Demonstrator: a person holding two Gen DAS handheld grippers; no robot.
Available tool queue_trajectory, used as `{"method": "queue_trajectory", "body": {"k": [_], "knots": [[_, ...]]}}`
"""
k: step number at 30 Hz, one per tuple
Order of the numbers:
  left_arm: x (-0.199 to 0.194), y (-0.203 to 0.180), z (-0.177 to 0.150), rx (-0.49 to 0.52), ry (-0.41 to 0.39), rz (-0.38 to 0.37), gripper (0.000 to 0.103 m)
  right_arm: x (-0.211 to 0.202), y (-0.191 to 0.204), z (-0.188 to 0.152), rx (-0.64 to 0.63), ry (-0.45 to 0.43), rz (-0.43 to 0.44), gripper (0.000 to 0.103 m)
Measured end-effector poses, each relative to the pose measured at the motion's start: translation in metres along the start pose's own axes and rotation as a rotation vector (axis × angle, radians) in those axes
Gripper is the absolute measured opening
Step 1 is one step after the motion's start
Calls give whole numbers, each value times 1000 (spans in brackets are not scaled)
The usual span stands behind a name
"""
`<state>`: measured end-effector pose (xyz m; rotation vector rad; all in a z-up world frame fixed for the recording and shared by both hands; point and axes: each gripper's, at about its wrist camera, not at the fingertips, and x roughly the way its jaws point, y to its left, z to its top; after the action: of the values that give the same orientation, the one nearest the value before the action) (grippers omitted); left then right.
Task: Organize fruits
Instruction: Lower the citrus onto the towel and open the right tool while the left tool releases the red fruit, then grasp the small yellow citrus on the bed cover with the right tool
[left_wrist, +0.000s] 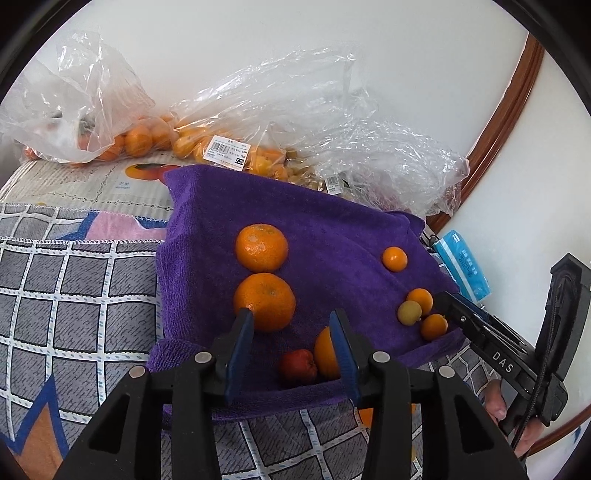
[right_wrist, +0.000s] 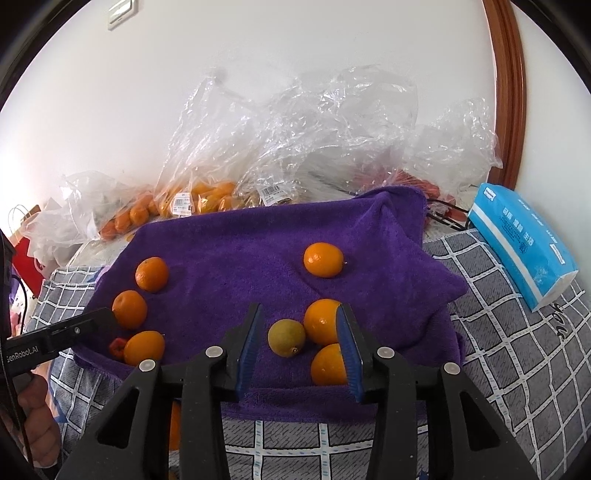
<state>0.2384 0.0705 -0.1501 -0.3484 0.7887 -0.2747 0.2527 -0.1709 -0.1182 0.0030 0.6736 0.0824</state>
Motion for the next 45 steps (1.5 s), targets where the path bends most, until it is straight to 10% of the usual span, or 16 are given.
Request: {"method": "queue_trajectory", "body": {"k": [21, 34, 45], "knots": [[-30, 18, 12, -89, -145, 67, 45, -56, 43, -53, 7, 89, 87, 50], [-33, 12, 11, -62, -159, 61, 45, -42, 82, -96, -67, 218, 68, 27], [-32, 5, 9, -34, -160, 47, 45, -48, 73, -95, -21, 178, 13, 27]]}}
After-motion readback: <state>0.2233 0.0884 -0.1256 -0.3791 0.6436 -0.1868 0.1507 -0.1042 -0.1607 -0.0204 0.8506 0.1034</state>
